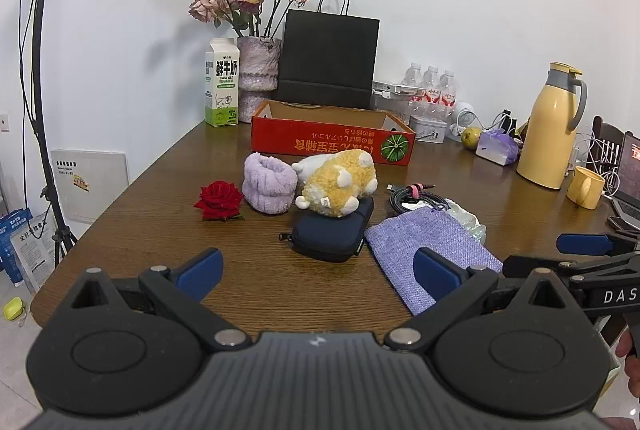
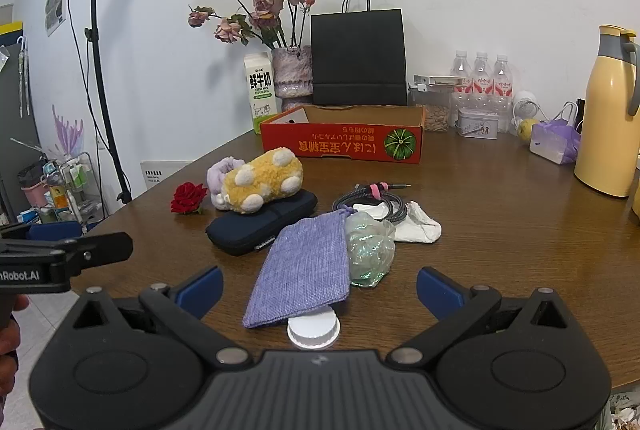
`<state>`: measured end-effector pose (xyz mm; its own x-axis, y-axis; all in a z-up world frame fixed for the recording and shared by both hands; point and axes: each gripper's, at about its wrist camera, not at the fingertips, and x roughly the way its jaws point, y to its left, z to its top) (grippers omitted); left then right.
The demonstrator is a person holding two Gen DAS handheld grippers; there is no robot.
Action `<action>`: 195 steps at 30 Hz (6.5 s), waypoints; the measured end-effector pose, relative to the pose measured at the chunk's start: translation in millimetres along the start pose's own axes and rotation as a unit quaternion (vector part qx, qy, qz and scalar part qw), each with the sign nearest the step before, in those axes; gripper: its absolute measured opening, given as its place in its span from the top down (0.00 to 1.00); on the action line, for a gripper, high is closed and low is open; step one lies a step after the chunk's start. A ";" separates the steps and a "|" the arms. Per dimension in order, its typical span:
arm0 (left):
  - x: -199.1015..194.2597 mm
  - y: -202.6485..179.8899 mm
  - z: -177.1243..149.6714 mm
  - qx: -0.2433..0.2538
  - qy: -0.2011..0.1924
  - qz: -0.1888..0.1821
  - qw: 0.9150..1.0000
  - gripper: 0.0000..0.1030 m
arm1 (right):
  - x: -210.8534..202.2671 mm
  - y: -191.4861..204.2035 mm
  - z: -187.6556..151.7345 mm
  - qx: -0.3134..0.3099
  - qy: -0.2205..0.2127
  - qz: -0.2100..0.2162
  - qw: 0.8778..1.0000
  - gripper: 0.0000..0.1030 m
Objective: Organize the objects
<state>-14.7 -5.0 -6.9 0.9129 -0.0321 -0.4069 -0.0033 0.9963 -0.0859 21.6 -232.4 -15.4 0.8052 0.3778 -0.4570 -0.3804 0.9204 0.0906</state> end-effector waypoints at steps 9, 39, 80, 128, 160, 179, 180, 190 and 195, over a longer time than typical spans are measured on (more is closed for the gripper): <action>-0.8 0.8 -0.1 -0.001 0.000 -0.001 1.000 0.00 | 0.6 -0.3 -1.9 0.000 0.000 0.000 1.000 0.00; -1.1 1.3 -0.5 -0.001 0.000 -0.002 1.000 0.00 | 0.3 -0.2 -1.3 0.000 0.001 0.000 1.000 0.00; 3.0 -2.5 -8.5 -0.008 0.001 -0.014 1.000 0.00 | 5.3 -1.5 -10.4 -0.013 0.016 -0.001 1.000 0.00; 55.0 -26.2 -14.0 -0.017 0.074 -0.028 0.997 0.00 | 41.4 -34.5 -32.1 -0.076 0.031 0.043 0.996 0.62; 139.0 -102.5 8.6 -0.037 0.137 -0.014 0.990 0.00 | 67.2 -114.3 1.0 -0.086 -0.002 0.039 0.995 0.62; 135.7 -110.5 -8.5 0.001 0.134 0.047 0.990 0.52 | 77.2 -119.4 -5.6 -0.077 0.011 0.070 0.994 0.62; 133.8 -109.5 -9.0 0.000 0.132 0.046 0.990 0.56 | 76.3 -118.6 -5.7 -0.077 0.011 0.070 0.995 0.62; 113.6 -101.9 -9.8 0.001 0.117 0.024 0.993 0.90 | 58.4 -107.5 -3.4 -0.086 0.006 0.056 0.995 0.62; 95.3 -96.2 -3.7 0.002 0.092 0.015 0.996 0.90 | 48.2 -96.7 -1.1 -0.089 0.001 0.048 0.995 0.62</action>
<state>71.1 -104.2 -40.8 0.8218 -0.0152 -0.5695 -0.0284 0.9973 -0.0677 96.7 -303.3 -47.2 0.7605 0.4625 -0.4558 -0.5298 0.8478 -0.0238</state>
